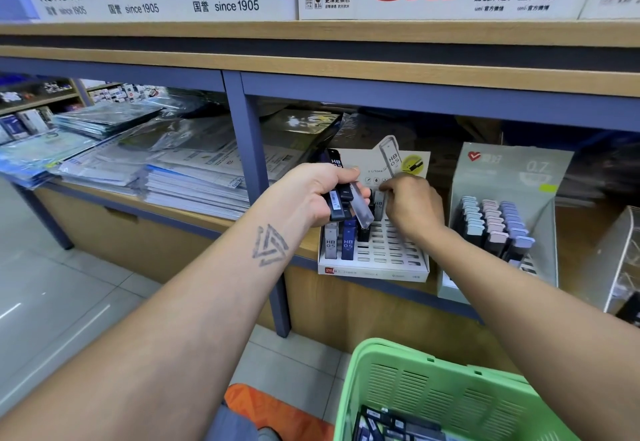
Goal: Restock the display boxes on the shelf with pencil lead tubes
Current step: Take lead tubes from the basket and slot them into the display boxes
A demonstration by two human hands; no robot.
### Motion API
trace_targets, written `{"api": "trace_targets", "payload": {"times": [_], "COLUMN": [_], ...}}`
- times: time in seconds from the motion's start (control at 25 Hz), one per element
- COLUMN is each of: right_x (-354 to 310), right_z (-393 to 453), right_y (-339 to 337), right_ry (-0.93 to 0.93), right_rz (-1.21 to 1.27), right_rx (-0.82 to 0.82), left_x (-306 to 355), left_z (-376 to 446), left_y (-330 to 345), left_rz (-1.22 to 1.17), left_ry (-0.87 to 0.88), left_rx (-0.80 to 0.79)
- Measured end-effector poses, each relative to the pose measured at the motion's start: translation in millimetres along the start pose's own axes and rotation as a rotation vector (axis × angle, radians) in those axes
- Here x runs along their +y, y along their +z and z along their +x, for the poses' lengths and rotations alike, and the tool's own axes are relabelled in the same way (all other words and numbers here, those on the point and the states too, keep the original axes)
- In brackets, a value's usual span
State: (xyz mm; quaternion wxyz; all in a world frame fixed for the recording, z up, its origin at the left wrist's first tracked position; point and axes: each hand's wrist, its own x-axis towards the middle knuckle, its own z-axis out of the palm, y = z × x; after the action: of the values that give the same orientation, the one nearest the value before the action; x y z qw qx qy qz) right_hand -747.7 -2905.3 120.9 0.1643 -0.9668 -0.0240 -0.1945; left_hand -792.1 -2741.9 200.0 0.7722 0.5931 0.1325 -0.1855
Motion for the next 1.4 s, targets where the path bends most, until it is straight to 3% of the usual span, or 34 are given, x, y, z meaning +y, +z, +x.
{"api": "trace_targets", "payload": {"times": [0.04, 0.12, 0.2, 0.24, 0.36, 0.56, 0.68, 1.0, 1.24, 1.4], "right_x": [-2, -11, -15, -16, -14, 0, 4, 2, -2, 1], "right_z": [-1, -6, -21, -31, -54, -61, -63, -62, -36, -9], "right_y": [-4, -20, -46, -60, -78, -74, -75, -75, -84, -71], "right_ry": [0.043, 0.198, 0.307, 0.292, 0.214, 0.32, 0.319, 0.243, 0.117, 0.096], "right_rz": [0.122, 0.598, 1.04, 1.104, 1.063, 1.271, 1.257, 1.139, 1.007, 0.81], "right_rx": [0.0, -0.052, -0.278, -0.421, -0.625, -0.556, -0.529, -0.513, -0.249, -0.072], "left_x": [-1, -3, -6, -7, -11, -12, -13, -13, -15, -10], "left_z": [0, 3, 4, 4, 4, 8, 11, 2, 3, 8], "left_y": [1, 3, 6, 8, 15, 16, 13, 18, 17, 14], "left_rz": [-0.003, -0.004, -0.001, -0.008, -0.041, -0.056, 0.025, 0.198, 0.264, 0.158], "left_ry": [-0.001, 0.004, 0.008, 0.009, 0.028, 0.051, 0.061, 0.178, 0.197, 0.111], "left_rx": [-0.007, -0.017, -0.023, -0.024, -0.031, -0.004, 0.043, -0.012, -0.068, -0.018]}}
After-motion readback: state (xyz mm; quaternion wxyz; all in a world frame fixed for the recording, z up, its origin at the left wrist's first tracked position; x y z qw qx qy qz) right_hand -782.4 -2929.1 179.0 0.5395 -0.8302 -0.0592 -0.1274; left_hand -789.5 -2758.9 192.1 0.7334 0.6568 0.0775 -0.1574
